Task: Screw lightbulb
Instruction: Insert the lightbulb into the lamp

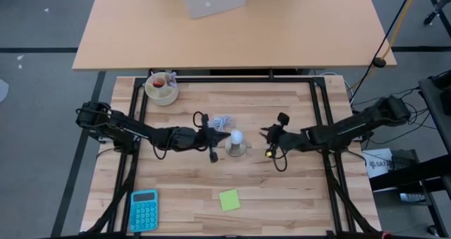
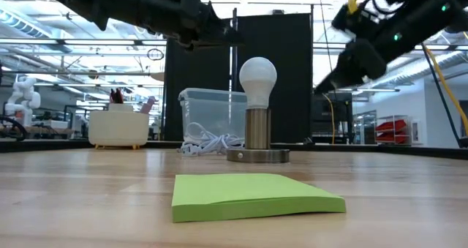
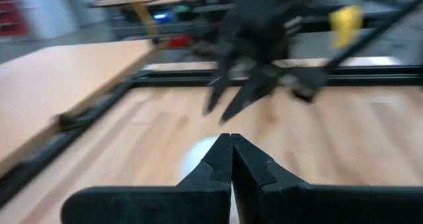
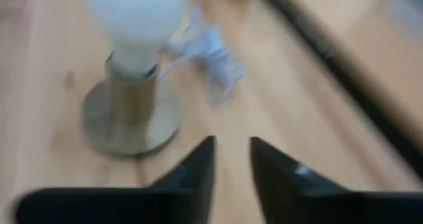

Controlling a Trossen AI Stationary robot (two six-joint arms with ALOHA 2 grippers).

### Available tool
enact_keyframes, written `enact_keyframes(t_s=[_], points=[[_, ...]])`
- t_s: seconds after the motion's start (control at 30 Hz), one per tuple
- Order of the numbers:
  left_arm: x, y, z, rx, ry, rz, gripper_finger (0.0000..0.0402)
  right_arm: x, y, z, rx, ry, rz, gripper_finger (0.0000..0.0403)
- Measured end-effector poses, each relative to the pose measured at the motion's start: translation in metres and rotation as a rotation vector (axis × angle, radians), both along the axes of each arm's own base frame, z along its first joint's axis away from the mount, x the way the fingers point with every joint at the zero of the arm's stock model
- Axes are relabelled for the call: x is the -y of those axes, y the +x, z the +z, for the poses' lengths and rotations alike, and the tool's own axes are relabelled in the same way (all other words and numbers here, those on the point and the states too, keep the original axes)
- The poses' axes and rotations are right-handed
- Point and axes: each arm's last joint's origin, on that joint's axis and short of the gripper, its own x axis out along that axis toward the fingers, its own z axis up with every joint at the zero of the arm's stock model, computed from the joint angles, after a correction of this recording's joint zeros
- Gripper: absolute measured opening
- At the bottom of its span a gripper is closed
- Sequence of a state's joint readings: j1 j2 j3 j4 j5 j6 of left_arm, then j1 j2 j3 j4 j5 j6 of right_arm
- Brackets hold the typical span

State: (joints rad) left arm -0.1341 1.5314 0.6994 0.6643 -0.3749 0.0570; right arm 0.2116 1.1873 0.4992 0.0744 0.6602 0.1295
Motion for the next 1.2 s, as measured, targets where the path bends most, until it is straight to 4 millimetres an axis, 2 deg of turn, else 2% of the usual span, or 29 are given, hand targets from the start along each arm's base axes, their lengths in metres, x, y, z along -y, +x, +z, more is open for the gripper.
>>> enact_keyframes(t_s=[0.03, 0.1, 0.23, 0.4, 0.57, 0.7, 0.9, 1.03, 1.2], points=[[-0.001, 0.0, 0.0, 0.002, 0.004, 0.039, 0.0, -0.001, 0.0, 0.004, 0.029, -0.03, -0.015, 0.0033], [-0.002, -0.001, 0.002, 0.013, 0.006, 0.104, 0.0, -0.002, -0.001, 0.013, 0.076, -0.104, -0.043, 0.0011], [0.001, -0.005, 0.016, 0.105, 0.026, 0.18, 0.0, -0.002, 0.0, 0.036, 0.204, -0.246, -0.114, 0.0009], [0.008, -0.007, 0.027, 0.149, 0.153, 0.158, 0.0, 0.001, -0.002, 0.061, 0.302, -0.34, -0.1, 0.0003], [0.018, -0.007, 0.032, 0.163, 0.145, 0.136, 0.0, 0.003, -0.009, 0.071, 0.311, -0.385, -0.08, 0.0001], [0.022, -0.008, 0.031, 0.166, 0.118, 0.126, 0.0, 0.002, -0.013, 0.077, 0.365, -0.32, 0.049, 0.0001], [0.017, -0.007, 0.02, 0.105, -0.018, 0.165, 0.0, -0.002, -0.012, 0.066, 0.328, -0.159, 0.253, 0.0001], [0.015, -0.008, 0.009, 0.01, -0.062, 0.179, 0.0, -0.002, -0.009, 0.05, 0.235, -0.121, 0.191, 0.0001], [0.019, -0.009, 0.004, -0.033, -0.073, 0.133, 0.0, -0.005, 0.001, 0.036, 0.188, -0.118, 0.144, 0.0]])
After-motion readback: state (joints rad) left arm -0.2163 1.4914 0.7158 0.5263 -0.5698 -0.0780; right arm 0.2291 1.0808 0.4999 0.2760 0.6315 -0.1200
